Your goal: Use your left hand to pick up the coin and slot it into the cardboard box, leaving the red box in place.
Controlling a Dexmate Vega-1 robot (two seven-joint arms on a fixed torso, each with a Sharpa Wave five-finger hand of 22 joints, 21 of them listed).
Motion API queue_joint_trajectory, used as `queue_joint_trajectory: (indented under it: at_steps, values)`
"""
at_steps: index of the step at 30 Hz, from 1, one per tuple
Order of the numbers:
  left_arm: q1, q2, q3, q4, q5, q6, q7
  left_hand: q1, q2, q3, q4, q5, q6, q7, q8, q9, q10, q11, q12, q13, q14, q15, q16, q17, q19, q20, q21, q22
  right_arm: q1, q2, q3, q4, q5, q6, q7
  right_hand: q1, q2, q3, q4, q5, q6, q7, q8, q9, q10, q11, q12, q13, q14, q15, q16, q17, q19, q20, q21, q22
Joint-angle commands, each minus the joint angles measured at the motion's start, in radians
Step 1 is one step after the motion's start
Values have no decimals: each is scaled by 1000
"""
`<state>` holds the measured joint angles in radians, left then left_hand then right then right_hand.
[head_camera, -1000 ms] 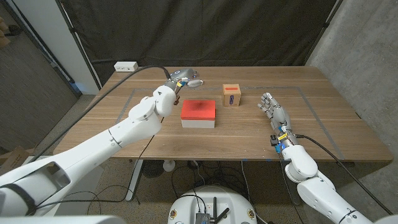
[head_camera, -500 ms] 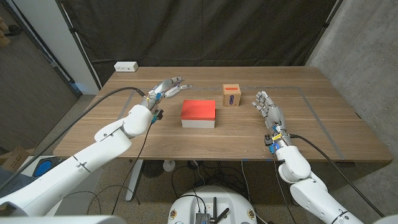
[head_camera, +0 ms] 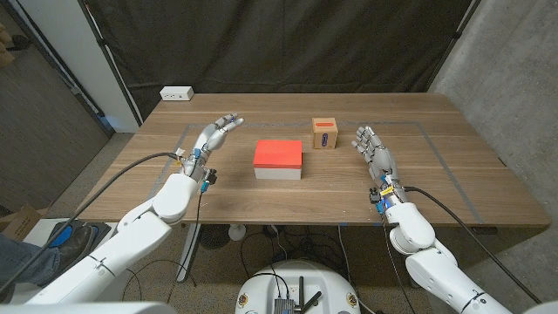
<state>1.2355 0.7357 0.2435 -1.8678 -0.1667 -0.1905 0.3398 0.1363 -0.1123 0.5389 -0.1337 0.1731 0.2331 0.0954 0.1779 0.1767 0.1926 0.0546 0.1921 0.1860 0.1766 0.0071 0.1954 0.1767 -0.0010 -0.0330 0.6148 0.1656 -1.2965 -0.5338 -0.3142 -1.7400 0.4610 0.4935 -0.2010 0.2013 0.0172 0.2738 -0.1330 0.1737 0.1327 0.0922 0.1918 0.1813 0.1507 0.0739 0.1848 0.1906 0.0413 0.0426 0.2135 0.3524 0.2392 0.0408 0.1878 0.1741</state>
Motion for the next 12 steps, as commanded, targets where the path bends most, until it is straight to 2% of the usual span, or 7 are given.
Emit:
queue_joint_trajectory:
  at_steps: [1, 6, 12]
  values:
    - [3, -106, 2, 158, -139, -210, -47, -12, 2, -4, -3, -1, -11, -4, -2, 0, -10, -4, -4, 1, -12, -2, -8, 2, -11, -57, -13, 1, 24, -10, 3, 52, 60, 12, 60, -12, -2, -6, 0, 1, -4, 11, -1, 3, -7, 1, 2, 0, -5, 1, 1, 1, 7, -6, 1, 2]
    - [-2, -125, 10, 156, -146, -204, -37, -13, 3, -4, -4, 0, -12, -7, -1, 0, -12, -12, -3, 1, -13, -5, -8, 2, -11, -61, -19, 1, 32, -13, 7, 73, 68, 19, 70, -16, -4, -8, 0, 1, -7, 28, -2, 3, 0, 3, 7, 0, 11, 0, 8, 0, 23, -9, 8, 1]
    - [-11, -135, 17, 162, -158, -210, -44, -12, 6, -4, -6, 0, -7, -5, 2, 0, -5, -13, 1, 1, -10, -8, -6, 1, -8, -63, -26, 1, 40, -9, 8, 80, 74, 16, 68, -17, -4, -9, 0, 1, -7, 29, -1, 3, 4, 3, 9, 0, 15, 1, 10, 0, 25, -8, 9, 1]
